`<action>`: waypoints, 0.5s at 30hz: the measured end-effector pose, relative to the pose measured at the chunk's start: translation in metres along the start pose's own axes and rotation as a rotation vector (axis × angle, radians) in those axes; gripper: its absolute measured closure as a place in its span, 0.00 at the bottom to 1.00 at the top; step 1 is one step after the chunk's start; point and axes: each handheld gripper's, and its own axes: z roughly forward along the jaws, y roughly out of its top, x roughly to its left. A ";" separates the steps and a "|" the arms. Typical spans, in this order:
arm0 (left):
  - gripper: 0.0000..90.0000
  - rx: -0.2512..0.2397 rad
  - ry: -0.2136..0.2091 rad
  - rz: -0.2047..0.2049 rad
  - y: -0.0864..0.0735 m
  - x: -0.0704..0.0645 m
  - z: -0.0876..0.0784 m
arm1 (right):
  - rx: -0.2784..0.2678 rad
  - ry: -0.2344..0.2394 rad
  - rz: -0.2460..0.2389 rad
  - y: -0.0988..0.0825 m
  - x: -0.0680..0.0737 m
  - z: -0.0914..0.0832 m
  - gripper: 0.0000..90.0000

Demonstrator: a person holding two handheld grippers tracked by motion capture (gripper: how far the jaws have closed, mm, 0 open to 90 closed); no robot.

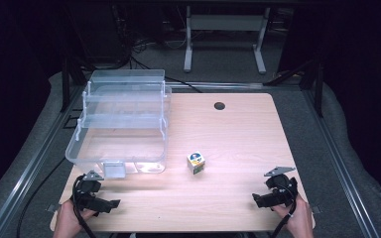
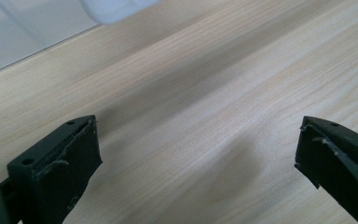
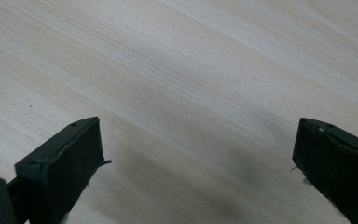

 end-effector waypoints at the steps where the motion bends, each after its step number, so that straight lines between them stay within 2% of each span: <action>1: 0.00 0.001 0.001 -0.001 0.000 0.000 0.000 | 0.000 0.001 0.000 0.000 0.000 0.000 0.01; 7: 0.00 0.003 0.009 0.013 0.000 0.000 0.000 | 0.012 -0.012 0.001 0.002 0.002 0.000 0.01; 12: 0.00 0.000 0.017 0.009 0.000 -0.001 0.000 | 0.004 0.003 -0.003 0.005 0.004 -0.003 0.00; 13: 0.00 -0.005 0.019 0.016 0.001 -0.002 -0.001 | 0.004 0.011 -0.002 0.006 0.004 -0.003 0.00; 14: 0.00 -0.006 0.019 0.020 0.001 -0.003 -0.002 | 0.010 -0.003 -0.007 0.007 0.006 -0.004 0.00; 15: 0.00 -0.006 0.020 0.025 0.001 -0.003 -0.002 | 0.007 0.011 -0.009 0.008 0.005 -0.004 0.00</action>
